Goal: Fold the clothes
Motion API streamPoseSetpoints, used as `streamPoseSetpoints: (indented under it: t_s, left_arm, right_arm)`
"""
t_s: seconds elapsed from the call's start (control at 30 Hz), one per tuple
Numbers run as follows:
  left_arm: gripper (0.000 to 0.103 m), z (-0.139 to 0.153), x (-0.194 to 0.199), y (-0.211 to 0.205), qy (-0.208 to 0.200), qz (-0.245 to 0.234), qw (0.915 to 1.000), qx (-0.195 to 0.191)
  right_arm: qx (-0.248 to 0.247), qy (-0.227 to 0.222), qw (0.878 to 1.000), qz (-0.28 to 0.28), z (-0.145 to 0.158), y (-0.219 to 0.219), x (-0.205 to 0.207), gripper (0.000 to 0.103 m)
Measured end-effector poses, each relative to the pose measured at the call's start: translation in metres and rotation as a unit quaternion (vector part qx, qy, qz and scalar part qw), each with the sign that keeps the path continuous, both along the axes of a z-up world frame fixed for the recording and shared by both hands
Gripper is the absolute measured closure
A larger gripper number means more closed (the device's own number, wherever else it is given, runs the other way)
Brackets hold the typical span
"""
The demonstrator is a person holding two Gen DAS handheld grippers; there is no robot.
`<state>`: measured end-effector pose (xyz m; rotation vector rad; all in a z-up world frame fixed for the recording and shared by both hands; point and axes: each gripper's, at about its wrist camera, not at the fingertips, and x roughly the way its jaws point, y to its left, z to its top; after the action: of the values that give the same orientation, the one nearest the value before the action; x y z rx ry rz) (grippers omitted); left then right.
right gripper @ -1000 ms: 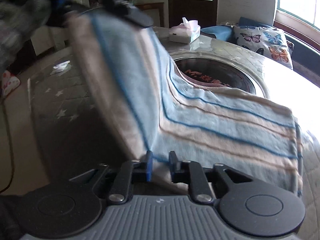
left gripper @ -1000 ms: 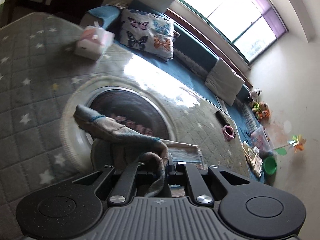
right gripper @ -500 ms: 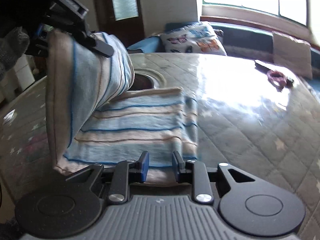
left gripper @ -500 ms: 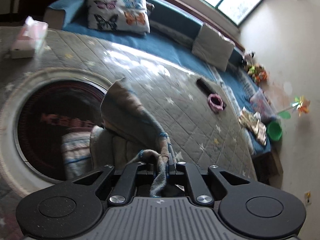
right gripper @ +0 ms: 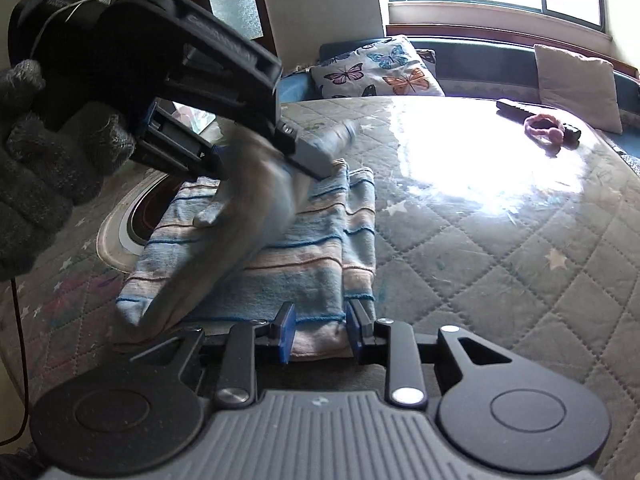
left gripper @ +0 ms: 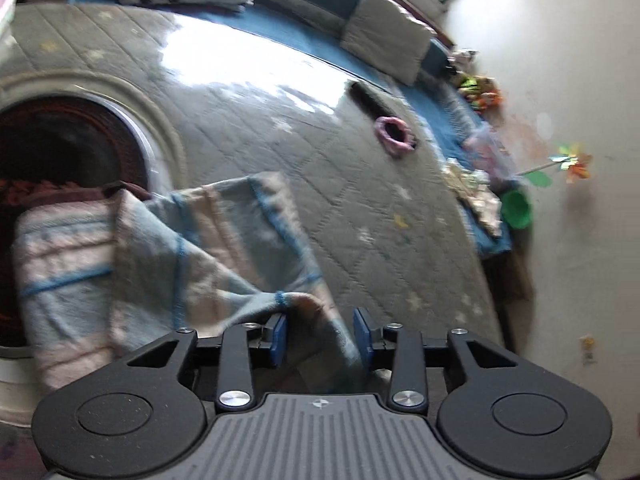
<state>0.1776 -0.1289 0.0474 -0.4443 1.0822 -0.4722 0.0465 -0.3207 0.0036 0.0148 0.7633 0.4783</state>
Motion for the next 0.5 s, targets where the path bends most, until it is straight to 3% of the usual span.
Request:
streamPoseSetpoints:
  t_s: [0.23,0.5]
  left_arm:
    - [0.06,0.01,-0.019,0.023,-0.033,-0.009,0.9993,0.014]
    - [0.056,0.009,-0.07,0.066,-0.089,-0.031,0.9906,0.099]
  right_arm:
    - [-0.008,-0.002,1.0,-0.008,0.007,-0.009,-0.008,0.075]
    - [0.029,-0.017,0.999,-0.041,0.027,-0.033,0.001,0.071]
